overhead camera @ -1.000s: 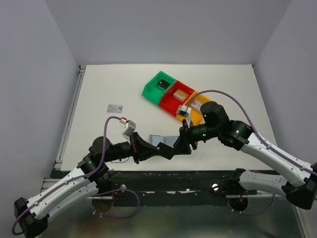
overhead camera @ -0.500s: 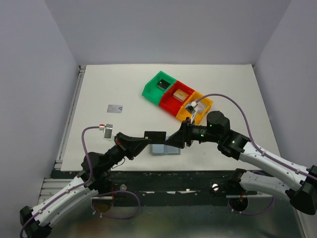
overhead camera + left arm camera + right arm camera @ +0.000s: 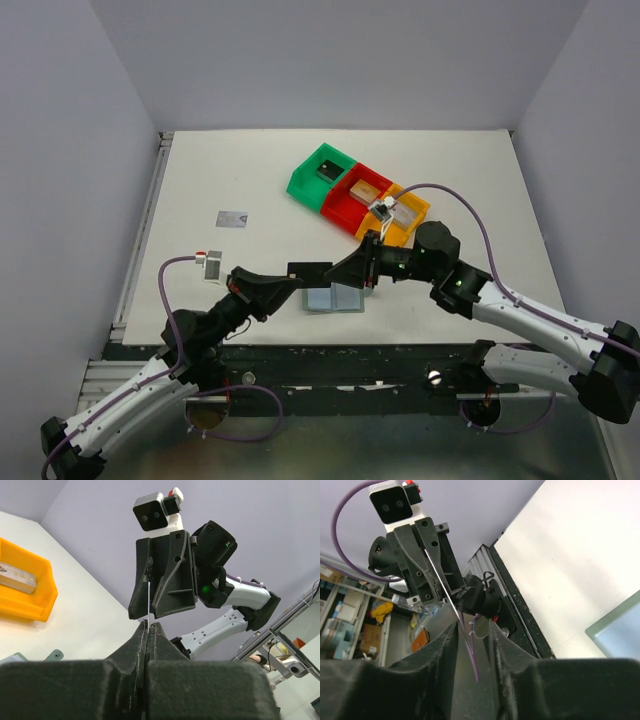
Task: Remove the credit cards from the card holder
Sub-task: Remove the credit card from the card holder.
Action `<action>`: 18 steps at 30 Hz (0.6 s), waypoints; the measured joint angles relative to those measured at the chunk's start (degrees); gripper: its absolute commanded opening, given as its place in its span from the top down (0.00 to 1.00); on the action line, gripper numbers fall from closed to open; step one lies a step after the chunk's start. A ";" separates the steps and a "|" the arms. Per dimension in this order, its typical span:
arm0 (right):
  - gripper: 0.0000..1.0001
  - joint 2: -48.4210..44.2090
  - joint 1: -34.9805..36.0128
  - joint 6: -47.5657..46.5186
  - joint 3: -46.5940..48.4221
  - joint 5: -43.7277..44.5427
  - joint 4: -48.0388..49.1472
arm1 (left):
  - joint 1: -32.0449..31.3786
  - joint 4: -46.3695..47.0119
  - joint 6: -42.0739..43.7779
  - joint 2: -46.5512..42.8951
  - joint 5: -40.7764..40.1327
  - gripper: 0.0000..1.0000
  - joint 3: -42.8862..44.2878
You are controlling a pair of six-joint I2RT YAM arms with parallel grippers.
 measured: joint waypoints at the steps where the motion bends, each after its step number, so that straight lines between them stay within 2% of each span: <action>1: 0.72 0.15 0.00 0.04 0.00 -0.13 0.17 | 0.00 0.35 -0.22 0.04 0.00 1.00 -0.11; 4: 0.85 0.20 0.00 0.57 0.00 -0.72 1.11 | 0.00 1.01 -0.66 0.39 0.02 1.00 -0.39; 5: 0.90 0.20 0.00 0.68 0.00 -0.94 1.64 | 0.00 1.18 -0.76 0.55 0.04 0.97 -0.42; 7: 1.00 0.20 -0.02 1.46 -0.02 -1.79 2.91 | 0.00 1.42 -0.90 0.83 0.07 0.63 -0.44; 8: 1.00 0.20 -0.02 1.64 -0.02 -2.08 3.63 | 0.04 1.51 -0.90 0.85 0.02 0.49 -0.44; 9: 1.00 0.17 -0.02 2.10 -0.02 -2.54 4.39 | 0.13 1.57 -0.81 0.85 0.00 0.37 -0.44; 10: 1.00 0.17 -0.02 2.60 -0.04 -2.93 5.46 | 0.20 1.42 -0.59 0.85 0.00 0.30 -0.42; 12: 1.00 0.17 -0.02 3.37 -0.04 -3.37 6.64 | 0.17 0.52 -0.87 0.76 0.15 0.25 -0.42; 18: 1.00 0.15 -0.02 5.95 -0.04 -3.50 8.17 | 0.17 -1.51 -1.03 -0.07 0.07 0.28 -0.42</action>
